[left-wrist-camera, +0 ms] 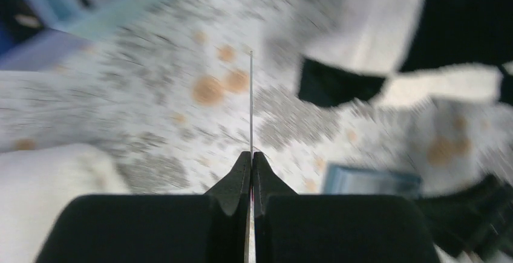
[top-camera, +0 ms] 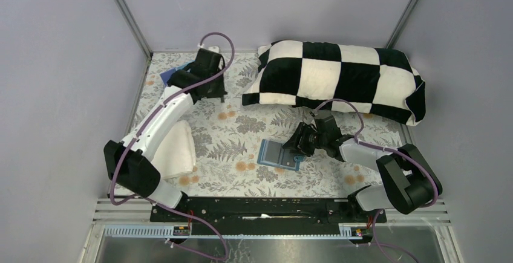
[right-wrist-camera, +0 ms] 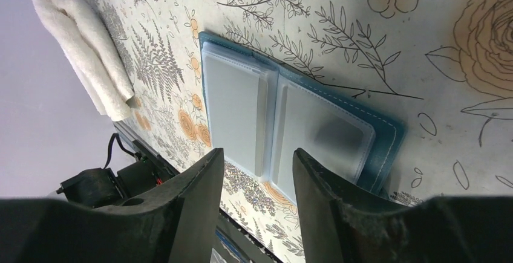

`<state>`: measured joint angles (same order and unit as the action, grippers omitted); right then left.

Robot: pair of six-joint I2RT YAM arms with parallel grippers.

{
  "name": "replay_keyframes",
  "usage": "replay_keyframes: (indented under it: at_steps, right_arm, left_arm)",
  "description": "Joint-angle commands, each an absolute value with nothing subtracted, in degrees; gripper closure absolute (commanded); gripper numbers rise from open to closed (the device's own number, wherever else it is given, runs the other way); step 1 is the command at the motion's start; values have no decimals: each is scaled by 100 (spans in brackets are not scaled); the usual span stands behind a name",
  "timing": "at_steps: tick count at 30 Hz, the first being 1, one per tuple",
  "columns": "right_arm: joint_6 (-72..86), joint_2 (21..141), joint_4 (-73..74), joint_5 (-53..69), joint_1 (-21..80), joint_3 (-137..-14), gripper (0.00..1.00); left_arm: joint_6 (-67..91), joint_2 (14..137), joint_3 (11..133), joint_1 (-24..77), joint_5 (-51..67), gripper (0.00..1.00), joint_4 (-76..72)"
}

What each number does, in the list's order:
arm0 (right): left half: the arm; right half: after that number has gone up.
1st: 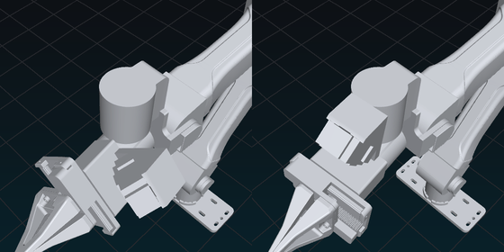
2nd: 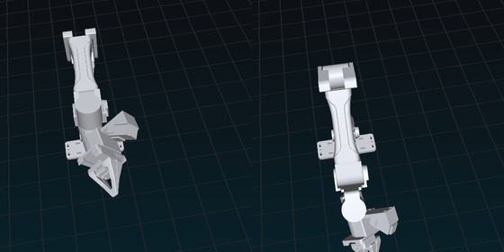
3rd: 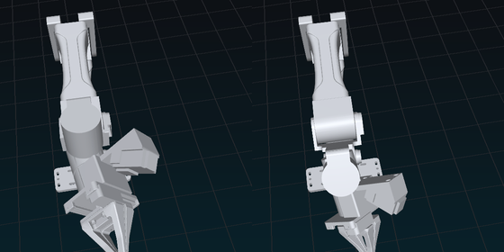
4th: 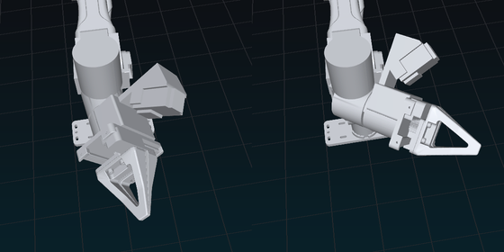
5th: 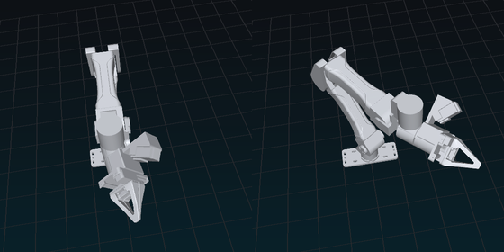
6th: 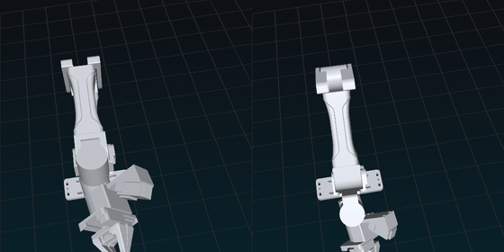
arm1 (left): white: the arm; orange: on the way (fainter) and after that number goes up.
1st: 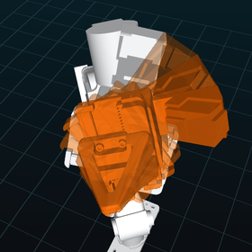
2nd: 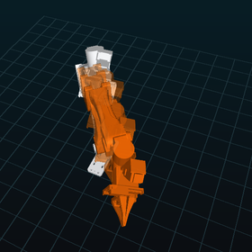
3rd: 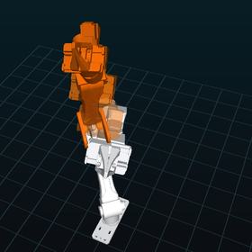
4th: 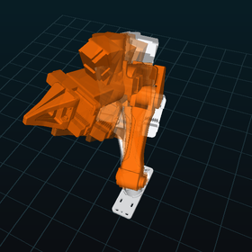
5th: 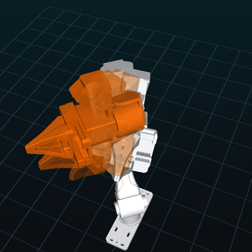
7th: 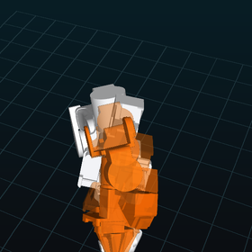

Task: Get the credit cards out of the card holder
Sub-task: Place the credit card in the storage box.

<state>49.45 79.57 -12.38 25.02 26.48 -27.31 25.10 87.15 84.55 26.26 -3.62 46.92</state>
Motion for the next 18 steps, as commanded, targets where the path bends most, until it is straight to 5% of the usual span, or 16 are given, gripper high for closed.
replay_keyframes:
  at_steps: [1,13,18]
  right_arm:
    - [4705,7871,-924,2382,2698,-2958,46]
    - [4803,7606,-791,2133,2698,-2735,41]
    - [4841,7560,-763,1998,2698,-2730,40]
  left_arm:
    - [2170,8778,8976,2336,-2954,100,4645]
    - [3011,11555,11635,834,-4697,100,5811]
    - [3006,12125,11902,388,-4217,100,5761]
